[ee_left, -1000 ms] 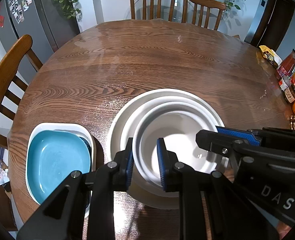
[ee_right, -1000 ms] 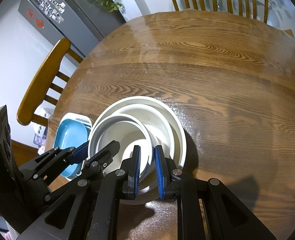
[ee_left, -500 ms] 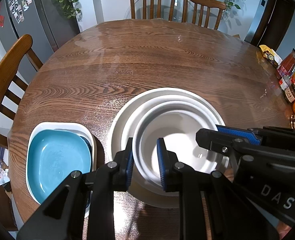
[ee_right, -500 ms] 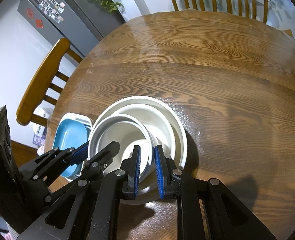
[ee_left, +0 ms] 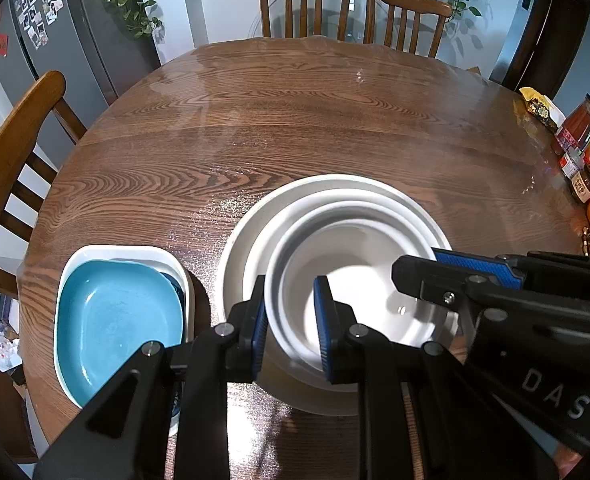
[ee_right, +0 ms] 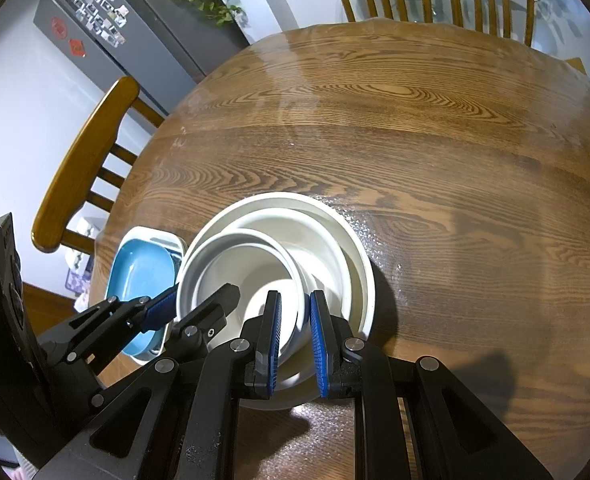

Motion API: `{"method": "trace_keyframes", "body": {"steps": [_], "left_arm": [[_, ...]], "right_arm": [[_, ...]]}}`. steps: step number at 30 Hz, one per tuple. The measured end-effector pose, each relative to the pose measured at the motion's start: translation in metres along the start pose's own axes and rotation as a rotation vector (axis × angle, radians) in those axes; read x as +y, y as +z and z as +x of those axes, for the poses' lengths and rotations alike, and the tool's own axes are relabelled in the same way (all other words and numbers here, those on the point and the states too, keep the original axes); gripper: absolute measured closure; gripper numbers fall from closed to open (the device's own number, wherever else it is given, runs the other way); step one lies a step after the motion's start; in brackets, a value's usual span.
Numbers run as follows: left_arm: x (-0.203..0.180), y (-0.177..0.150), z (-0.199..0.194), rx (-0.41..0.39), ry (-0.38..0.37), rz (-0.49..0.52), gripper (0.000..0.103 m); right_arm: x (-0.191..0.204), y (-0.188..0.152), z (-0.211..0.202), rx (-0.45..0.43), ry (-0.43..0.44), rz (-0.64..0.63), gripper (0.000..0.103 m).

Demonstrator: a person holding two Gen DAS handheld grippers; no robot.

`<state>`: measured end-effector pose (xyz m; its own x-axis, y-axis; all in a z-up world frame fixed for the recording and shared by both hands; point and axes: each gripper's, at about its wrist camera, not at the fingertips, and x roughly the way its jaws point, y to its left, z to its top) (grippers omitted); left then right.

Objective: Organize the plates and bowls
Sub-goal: 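Open both grippers to release the ramekin and lift them away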

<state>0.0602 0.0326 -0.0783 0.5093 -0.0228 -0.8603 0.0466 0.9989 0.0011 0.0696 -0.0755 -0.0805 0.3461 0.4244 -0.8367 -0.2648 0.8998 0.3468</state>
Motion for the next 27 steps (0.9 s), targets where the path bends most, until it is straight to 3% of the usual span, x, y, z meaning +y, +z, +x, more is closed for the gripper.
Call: {"method": "trace_keyframes", "body": {"steps": [27], "left_arm": [[0.0011, -0.0008, 0.0001, 0.001, -0.001, 0.000, 0.081]], "right_arm": [[0.0016, -0.0011, -0.0007, -0.005, -0.015, 0.014, 0.085]]}}
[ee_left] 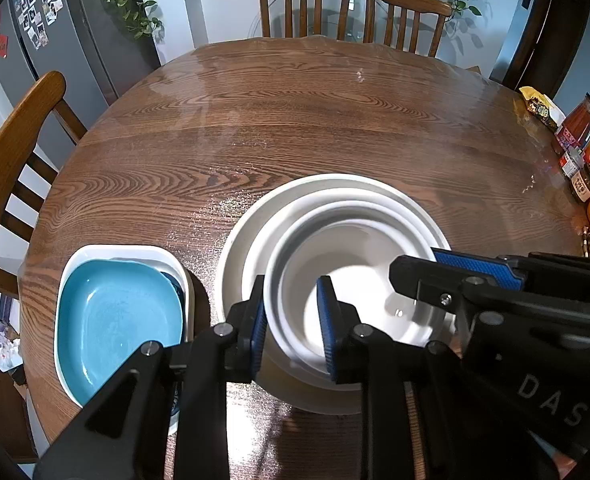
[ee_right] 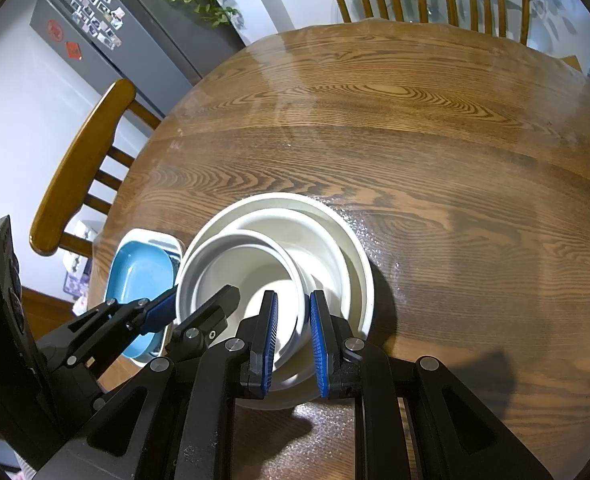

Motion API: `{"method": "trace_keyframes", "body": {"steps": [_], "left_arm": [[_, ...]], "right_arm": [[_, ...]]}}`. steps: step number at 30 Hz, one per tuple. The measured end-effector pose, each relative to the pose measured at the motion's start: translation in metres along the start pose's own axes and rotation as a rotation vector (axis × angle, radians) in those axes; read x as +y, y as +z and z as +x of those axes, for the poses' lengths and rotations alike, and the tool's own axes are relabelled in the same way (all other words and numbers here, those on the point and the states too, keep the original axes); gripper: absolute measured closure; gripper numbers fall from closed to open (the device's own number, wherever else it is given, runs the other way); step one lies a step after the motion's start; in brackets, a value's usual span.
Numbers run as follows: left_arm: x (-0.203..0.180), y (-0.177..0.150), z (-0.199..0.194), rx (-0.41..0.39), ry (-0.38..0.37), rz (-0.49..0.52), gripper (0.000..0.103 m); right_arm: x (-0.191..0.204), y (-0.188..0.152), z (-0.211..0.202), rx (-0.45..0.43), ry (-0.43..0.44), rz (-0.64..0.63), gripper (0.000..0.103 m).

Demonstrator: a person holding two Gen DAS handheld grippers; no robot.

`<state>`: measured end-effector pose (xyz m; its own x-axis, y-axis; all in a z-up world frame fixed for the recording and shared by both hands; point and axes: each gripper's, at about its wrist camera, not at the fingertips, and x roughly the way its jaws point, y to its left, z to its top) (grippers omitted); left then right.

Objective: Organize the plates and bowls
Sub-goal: 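Open both grippers to release the ramekin and lift them away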

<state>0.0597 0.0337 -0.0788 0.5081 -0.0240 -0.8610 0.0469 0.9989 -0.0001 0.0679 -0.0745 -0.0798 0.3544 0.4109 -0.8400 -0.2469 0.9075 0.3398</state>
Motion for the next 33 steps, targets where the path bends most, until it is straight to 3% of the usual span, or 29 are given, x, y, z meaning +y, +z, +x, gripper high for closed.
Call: {"method": "trace_keyframes", "body": {"steps": [18, 26, 33], "left_arm": [[-0.001, 0.000, -0.001, 0.002, -0.006, -0.001, 0.080], [-0.001, -0.001, -0.008, -0.015, -0.018, 0.000, 0.068], [-0.003, 0.000, -0.015, -0.035, -0.022, 0.005, 0.067]], "right_arm": [[0.003, -0.002, -0.009, -0.030, -0.013, -0.006, 0.085], [0.004, -0.003, -0.013, -0.038, -0.003, -0.002, 0.085], [0.005, -0.005, -0.015, -0.043, -0.002, 0.004, 0.085]]}}
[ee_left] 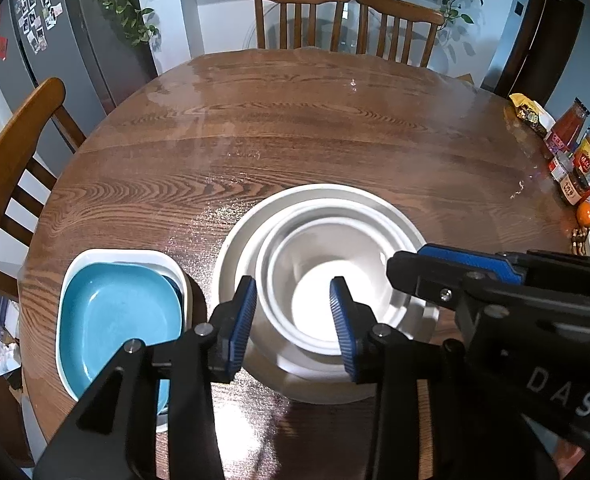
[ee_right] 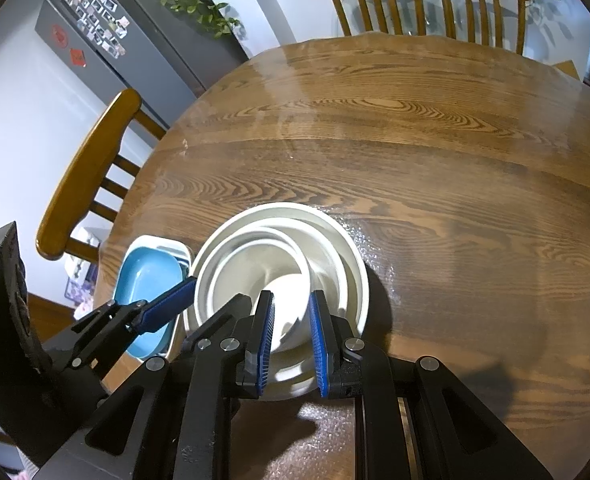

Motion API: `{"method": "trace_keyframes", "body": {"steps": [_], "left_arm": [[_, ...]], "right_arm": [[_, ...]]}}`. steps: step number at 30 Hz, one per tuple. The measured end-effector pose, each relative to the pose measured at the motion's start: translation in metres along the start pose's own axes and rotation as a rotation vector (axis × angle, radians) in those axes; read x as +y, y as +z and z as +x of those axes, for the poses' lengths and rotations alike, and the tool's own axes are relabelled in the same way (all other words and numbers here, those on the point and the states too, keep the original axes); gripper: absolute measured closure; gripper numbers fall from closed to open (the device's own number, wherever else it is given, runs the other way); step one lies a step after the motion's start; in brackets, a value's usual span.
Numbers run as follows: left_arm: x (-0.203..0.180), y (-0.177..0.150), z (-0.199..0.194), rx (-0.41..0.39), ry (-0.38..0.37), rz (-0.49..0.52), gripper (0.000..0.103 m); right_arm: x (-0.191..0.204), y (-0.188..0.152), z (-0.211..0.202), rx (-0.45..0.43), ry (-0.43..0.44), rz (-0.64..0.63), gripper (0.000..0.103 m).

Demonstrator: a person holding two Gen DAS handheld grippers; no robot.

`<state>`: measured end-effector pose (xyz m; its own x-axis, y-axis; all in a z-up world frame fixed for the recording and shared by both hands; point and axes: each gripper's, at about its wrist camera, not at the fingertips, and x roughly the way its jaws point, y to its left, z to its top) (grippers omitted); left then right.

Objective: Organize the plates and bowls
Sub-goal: 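Open both grippers to release the ramekin and lift them away, then move both grippers to the rim of the large white bowl stack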

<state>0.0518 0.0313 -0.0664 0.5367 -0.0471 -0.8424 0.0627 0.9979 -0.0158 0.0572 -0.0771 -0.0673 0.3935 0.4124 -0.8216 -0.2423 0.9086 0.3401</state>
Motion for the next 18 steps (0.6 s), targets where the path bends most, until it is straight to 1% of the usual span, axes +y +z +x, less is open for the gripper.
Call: {"method": "trace_keyframes", "body": {"steps": [3, 5, 6, 9, 10, 12, 14, 18], "left_arm": [[0.000, -0.001, -0.001, -0.004, 0.000, 0.000, 0.065], [0.001, -0.001, -0.003, -0.009, 0.001, -0.001, 0.059], [0.001, -0.001, -0.004, -0.011, 0.001, -0.001, 0.058], [0.002, -0.001, -0.006, -0.018, 0.002, -0.004, 0.056], [0.002, -0.001, -0.007, -0.020, 0.003, -0.004, 0.053], [0.003, -0.002, -0.010, -0.024, 0.003, -0.007, 0.049], [0.004, -0.002, -0.013, -0.030, 0.003, -0.009, 0.042], [0.007, -0.003, -0.018, -0.042, 0.008, -0.012, 0.034]], "right_arm": [[0.001, -0.001, -0.002, -0.004, -0.001, 0.000, 0.085], [0.001, -0.001, -0.003, -0.005, -0.003, -0.001, 0.085], [0.001, -0.001, -0.004, -0.008, -0.003, -0.002, 0.084], [0.001, -0.002, -0.008, -0.021, -0.004, -0.002, 0.071], [0.001, -0.002, -0.009, -0.025, -0.005, -0.002, 0.070], [0.001, -0.002, -0.012, -0.031, -0.007, -0.005, 0.070], [0.001, -0.002, -0.014, -0.036, -0.007, -0.005, 0.069], [0.000, -0.003, -0.019, -0.047, -0.010, 0.003, 0.068]]}}
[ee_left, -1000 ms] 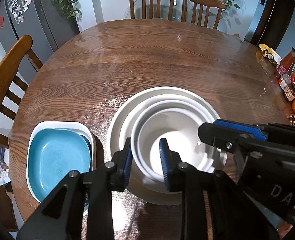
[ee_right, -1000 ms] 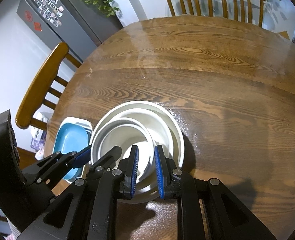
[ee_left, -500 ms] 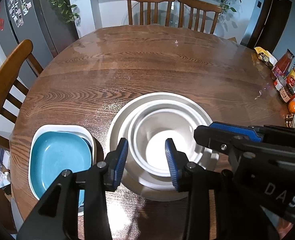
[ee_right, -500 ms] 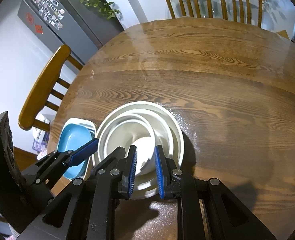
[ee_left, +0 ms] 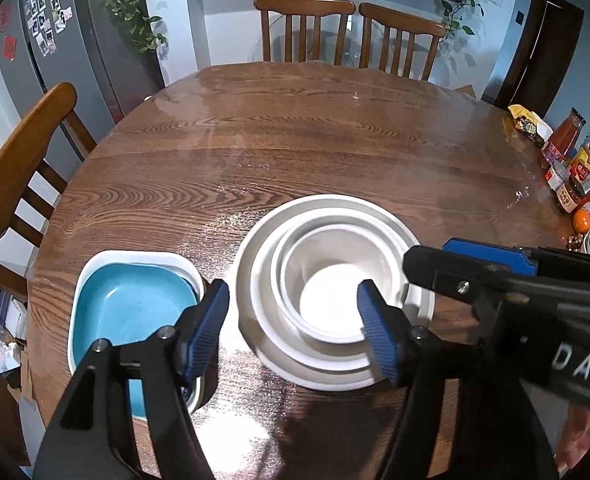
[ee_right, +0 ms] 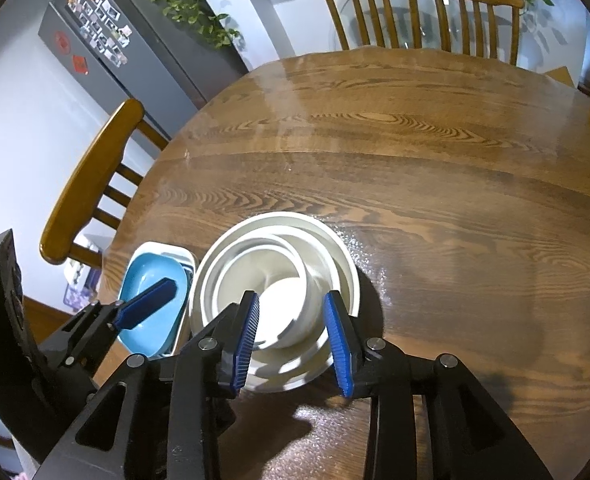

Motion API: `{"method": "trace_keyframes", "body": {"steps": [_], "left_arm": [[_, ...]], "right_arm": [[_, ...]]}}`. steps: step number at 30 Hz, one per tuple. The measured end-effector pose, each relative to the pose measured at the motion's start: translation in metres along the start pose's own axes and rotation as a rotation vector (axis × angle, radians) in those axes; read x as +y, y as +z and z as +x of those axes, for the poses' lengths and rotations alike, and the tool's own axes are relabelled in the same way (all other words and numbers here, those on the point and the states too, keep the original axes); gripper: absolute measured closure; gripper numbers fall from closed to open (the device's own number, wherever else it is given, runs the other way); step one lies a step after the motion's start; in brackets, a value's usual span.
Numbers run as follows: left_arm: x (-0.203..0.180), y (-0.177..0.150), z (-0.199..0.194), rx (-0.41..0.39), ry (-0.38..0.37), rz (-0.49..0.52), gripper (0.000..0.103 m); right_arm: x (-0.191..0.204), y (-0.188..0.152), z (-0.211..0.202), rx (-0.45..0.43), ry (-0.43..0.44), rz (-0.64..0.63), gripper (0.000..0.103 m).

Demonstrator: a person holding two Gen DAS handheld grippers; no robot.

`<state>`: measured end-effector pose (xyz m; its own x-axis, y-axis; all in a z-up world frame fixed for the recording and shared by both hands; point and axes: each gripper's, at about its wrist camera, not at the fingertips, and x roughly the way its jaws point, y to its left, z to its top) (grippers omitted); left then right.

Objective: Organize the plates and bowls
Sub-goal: 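Move both grippers to the rim of the large white bowl stack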

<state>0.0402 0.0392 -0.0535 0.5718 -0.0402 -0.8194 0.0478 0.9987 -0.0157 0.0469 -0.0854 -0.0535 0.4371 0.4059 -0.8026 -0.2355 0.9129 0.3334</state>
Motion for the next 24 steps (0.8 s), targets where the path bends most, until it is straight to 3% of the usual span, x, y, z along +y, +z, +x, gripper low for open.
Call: {"method": "trace_keyframes", "body": {"steps": [4, 24], "left_arm": [[0.005, -0.004, -0.004, -0.003, 0.013, -0.010, 0.029], [0.033, -0.021, -0.015, 0.023, 0.006, -0.100, 0.029]], "right_arm": [[-0.003, -0.002, -0.005, -0.011, -0.003, 0.013, 0.060], [-0.005, -0.012, -0.018, -0.025, -0.002, 0.034, 0.059]]}}
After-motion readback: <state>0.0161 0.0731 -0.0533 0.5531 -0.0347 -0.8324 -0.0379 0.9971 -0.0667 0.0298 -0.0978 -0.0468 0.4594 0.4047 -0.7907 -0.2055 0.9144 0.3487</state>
